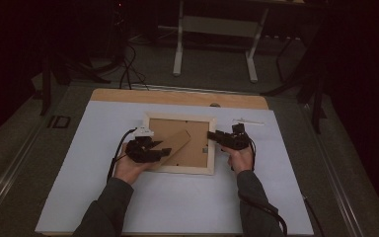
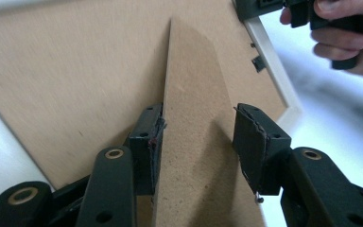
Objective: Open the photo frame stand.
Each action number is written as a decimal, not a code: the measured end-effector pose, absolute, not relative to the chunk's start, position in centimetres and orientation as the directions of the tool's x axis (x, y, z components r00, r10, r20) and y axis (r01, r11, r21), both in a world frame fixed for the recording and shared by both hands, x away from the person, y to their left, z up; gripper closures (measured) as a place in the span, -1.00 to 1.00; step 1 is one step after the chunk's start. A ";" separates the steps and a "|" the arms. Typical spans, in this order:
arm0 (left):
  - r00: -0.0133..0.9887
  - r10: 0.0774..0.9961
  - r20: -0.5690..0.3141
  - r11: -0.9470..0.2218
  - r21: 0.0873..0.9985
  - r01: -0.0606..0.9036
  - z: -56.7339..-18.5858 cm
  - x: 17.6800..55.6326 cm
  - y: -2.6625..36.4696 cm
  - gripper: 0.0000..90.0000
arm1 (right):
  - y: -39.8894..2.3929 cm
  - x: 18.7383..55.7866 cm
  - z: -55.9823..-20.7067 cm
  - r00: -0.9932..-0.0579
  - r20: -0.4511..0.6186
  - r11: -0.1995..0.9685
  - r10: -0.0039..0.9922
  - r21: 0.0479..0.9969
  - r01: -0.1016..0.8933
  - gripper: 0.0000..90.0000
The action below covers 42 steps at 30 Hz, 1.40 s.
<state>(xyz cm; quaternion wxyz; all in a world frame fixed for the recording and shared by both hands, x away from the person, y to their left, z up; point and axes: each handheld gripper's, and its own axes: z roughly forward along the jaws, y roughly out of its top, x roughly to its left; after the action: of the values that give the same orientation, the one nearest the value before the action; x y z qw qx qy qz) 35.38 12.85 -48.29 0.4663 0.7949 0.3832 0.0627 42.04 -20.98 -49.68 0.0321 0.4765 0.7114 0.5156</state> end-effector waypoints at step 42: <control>0.722 0.658 -0.213 -0.324 0.785 0.527 -47.7 35.6 11.8 0.53 | -20.5 41.3 -45.6 -0.592 0.302 0.082 0.747 0.842 0.533 0.39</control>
<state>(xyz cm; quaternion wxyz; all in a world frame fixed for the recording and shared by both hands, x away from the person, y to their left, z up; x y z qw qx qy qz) 35.61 11.79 -47.67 0.4518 0.8106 0.3655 0.0723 41.28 -20.54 -45.58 0.1038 0.4396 0.7283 0.5153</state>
